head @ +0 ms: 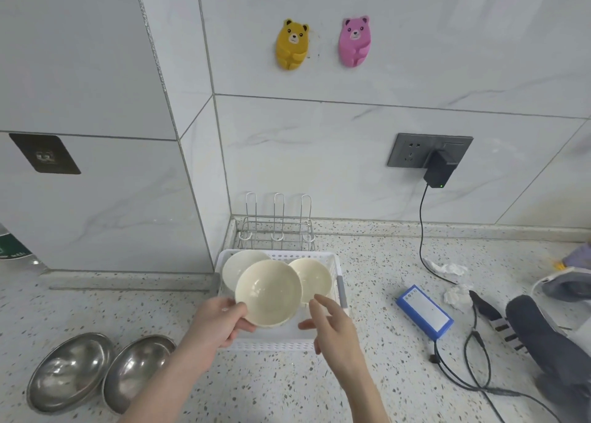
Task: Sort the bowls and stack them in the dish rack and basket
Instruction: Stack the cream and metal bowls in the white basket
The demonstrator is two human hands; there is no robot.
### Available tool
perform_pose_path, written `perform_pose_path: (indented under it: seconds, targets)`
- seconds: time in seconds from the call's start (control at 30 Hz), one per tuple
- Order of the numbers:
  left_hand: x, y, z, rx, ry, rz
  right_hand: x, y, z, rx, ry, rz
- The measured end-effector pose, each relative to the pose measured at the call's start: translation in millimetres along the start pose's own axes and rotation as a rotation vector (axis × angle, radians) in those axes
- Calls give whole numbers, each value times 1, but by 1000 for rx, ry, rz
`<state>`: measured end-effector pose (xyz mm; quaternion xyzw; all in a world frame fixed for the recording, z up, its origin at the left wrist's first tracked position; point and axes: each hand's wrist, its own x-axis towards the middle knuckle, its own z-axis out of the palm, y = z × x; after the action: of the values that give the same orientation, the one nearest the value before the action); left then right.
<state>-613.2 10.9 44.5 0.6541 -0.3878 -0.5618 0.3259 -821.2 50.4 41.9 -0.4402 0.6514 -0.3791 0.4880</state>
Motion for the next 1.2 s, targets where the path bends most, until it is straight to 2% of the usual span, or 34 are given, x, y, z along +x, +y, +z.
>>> perform_pose_path:
  seconds: [0.33, 0.6, 0.73, 1.2]
  targets:
    - [27, 14, 45, 168, -99, 13, 26, 3, -9, -219, 121, 27]
    - [48, 20, 72, 21, -91, 37, 67, -3, -24, -235, 241, 87]
    - [52, 17, 78, -28, -152, 40, 83, -4, -27, -243, 226, 110]
    - [59, 19, 83, 119, -259, -25, 109, -1, -28, -409, 142, 123]
